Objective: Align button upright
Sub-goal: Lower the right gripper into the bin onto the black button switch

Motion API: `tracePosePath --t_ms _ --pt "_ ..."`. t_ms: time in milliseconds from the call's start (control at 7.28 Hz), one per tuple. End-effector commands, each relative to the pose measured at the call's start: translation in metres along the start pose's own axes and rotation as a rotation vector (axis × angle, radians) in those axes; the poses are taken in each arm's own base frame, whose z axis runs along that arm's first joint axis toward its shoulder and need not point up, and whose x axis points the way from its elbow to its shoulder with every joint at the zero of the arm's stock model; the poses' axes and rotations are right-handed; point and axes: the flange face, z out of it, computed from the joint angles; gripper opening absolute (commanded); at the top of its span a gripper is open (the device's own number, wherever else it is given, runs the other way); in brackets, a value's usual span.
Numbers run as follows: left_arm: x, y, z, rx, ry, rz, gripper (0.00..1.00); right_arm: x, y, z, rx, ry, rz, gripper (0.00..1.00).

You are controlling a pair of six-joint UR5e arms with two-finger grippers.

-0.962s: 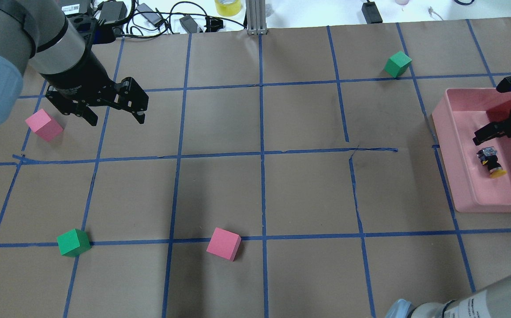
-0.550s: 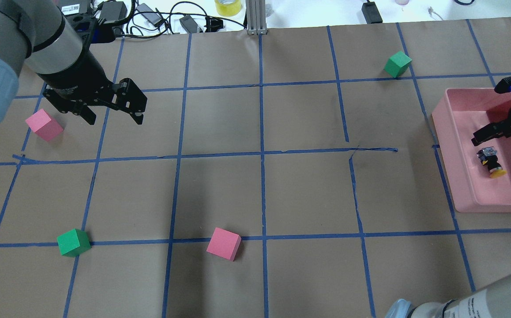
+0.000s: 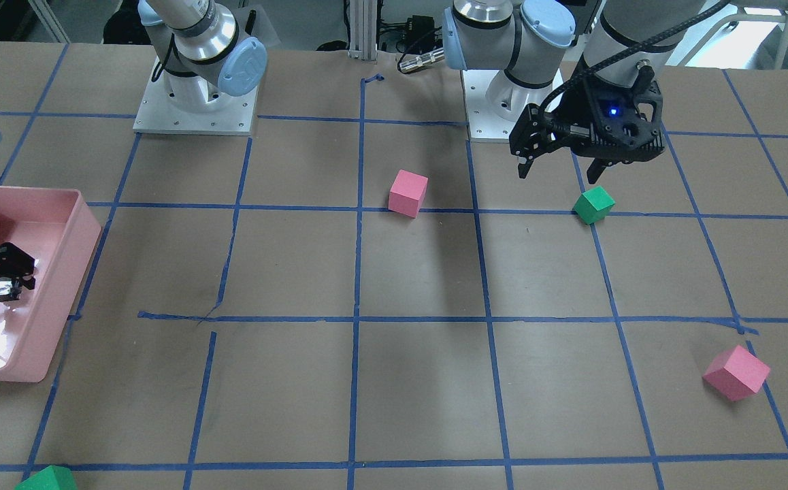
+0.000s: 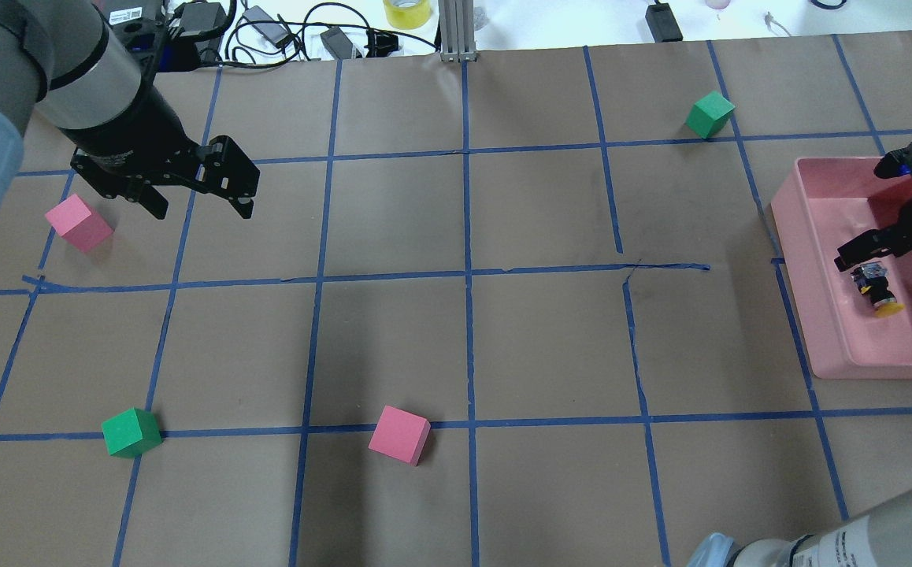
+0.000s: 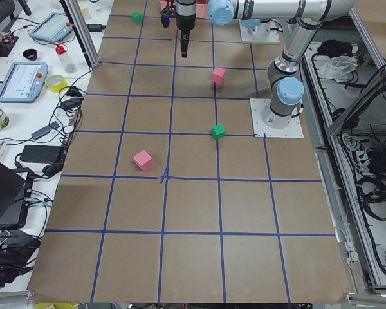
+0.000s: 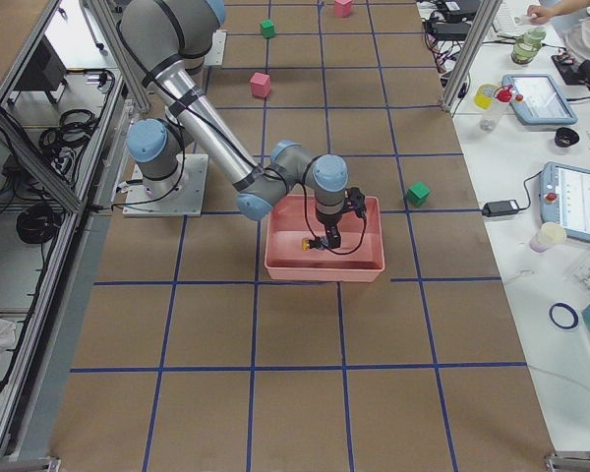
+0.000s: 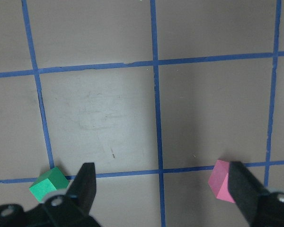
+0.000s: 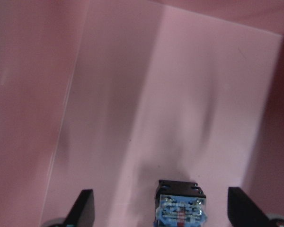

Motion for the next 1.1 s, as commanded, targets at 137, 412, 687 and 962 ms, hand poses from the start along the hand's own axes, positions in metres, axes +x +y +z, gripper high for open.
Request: tracePosePath --t_ms 137,412,687,962 --pt "0.001 0.011 -0.002 -0.034 -0.001 0.003 1.00 0.001 0.001 0.001 -0.003 0.016 0.030 1.00" --pt "0.000 0.011 -0.001 -0.036 -0.007 0.003 1.00 0.000 0.011 0.007 -0.065 0.043 0.038 1.00" --pt "0.001 0.011 -0.001 -0.037 -0.004 0.004 1.00 -0.002 0.013 0.010 -0.074 0.035 0.045 1.00" --pt "-0.001 0.011 0.001 -0.043 -0.010 0.003 1.00 -0.005 0.016 0.014 -0.083 0.027 0.044 1.00"
